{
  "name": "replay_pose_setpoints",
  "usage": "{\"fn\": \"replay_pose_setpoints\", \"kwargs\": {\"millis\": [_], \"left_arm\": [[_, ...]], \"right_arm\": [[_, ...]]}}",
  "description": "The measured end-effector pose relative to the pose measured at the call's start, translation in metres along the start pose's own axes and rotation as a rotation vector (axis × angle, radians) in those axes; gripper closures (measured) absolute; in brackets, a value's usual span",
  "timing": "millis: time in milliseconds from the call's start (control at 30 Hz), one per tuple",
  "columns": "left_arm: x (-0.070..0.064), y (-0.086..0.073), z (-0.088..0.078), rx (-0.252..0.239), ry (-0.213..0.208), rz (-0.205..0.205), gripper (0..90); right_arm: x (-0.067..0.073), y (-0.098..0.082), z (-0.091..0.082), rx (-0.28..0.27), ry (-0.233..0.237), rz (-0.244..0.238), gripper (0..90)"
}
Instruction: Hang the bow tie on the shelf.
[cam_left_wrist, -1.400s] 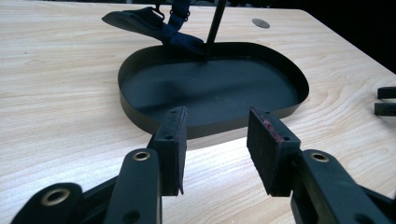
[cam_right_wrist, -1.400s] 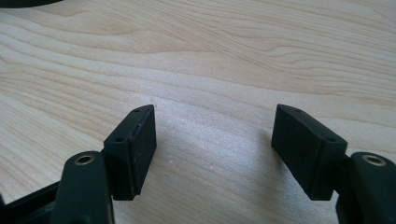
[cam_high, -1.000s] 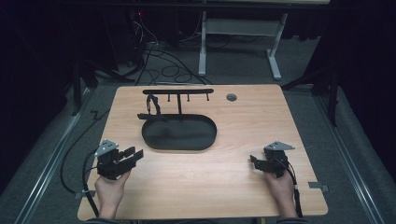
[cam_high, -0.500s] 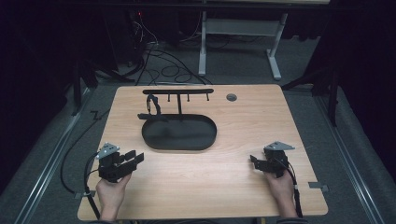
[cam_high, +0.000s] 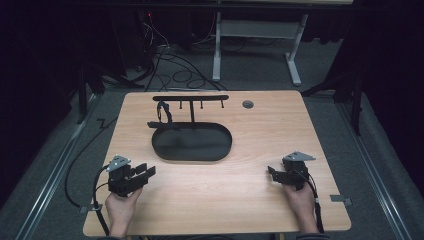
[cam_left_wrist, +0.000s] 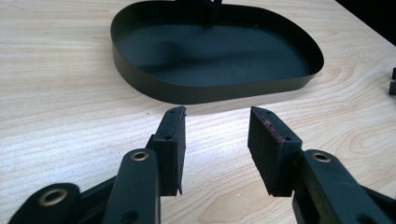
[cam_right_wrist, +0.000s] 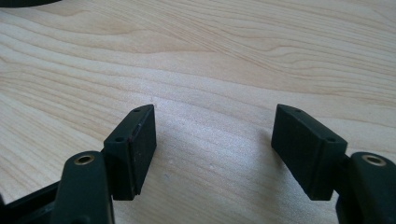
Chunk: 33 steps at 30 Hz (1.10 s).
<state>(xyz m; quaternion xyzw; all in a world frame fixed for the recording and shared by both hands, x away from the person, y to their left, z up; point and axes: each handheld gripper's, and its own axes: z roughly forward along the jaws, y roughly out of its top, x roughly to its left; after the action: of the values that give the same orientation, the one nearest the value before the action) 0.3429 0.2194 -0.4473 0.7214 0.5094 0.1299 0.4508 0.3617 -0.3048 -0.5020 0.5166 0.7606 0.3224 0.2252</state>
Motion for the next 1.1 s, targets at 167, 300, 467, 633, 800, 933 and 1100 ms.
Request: {"fn": "replay_pose_setpoints", "kwargs": {"millis": [167, 300, 467, 633, 800, 933, 1100], "left_arm": [[0.000, -0.006, 0.007, 0.014, 0.010, -0.004, 57.0], [-0.001, -0.011, 0.013, 0.030, 0.007, -0.002, 57.0], [-0.004, -0.016, 0.022, 0.052, 0.009, 0.003, 56.6], [-0.003, -0.022, 0.031, 0.081, 0.029, 0.007, 55.1], [-0.003, -0.028, 0.039, 0.091, 0.067, 0.021, 54.3], [-0.003, -0.032, 0.043, 0.084, 0.098, 0.039, 54.1], [-0.003, -0.035, 0.050, 0.088, 0.136, 0.059, 53.2]], "right_arm": [[0.000, 0.000, 0.000, 0.000, 0.000, 0.000, 32.3], [0.000, 0.000, 0.000, 0.000, 0.000, 0.000, 32.3], [0.000, 0.000, 0.000, 0.000, 0.000, 0.000, 32.3], [0.000, 0.000, 0.000, 0.000, 0.000, 0.000, 32.3], [0.000, 0.000, 0.000, 0.000, 0.000, 0.000, 32.3], [0.000, 0.000, 0.000, 0.000, 0.000, 0.000, 32.3], [0.000, 0.000, 0.000, 0.000, 0.000, -0.001, 32.3]]}}
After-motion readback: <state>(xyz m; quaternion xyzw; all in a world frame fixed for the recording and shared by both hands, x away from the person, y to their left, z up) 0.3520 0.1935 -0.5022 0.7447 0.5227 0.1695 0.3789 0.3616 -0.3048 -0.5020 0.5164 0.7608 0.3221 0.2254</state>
